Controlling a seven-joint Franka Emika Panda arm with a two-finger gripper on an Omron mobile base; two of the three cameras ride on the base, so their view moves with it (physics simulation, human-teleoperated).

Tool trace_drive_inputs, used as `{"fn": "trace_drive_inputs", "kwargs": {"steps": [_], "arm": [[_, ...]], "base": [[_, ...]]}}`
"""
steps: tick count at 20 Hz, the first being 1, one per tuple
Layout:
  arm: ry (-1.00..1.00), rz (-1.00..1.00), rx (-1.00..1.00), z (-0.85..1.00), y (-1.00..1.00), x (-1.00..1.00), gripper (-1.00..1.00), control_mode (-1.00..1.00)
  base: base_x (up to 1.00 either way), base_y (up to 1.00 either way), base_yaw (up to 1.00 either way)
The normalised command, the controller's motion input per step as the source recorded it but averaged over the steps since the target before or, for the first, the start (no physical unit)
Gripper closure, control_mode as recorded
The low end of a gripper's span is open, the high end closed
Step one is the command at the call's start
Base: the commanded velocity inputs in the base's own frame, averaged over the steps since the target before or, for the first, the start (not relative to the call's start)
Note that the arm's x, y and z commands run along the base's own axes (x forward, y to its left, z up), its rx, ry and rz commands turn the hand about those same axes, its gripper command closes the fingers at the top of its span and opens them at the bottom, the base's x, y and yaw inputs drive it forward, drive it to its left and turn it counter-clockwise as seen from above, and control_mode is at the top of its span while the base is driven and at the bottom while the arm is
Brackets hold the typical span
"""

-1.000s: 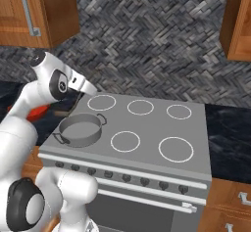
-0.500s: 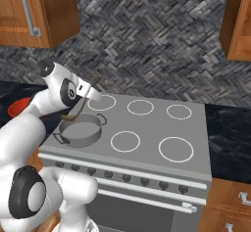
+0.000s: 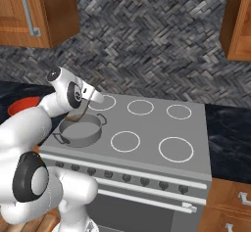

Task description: Open the cabinet and move the ladle to the pot. Then close the cabinet.

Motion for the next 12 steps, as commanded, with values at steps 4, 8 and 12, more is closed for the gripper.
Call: {"fn": "trace_drive_inputs", "kwargs": {"steps": [4,8,12], "arm": [[0.01,0.00,0.00,-0.19,0.00,0.30,1.00,-1.00],[0.02,0.00,0.00,-0.14,0.01,0.32,1.00,-1.00],[0.00,0.00,0.00,-0.13,0.08,0.07,1.00,-1.00]], "base": [[0.00,0.00,0.00],[0.00,0.00,0.00],[0.00,0.00,0.00]]}}
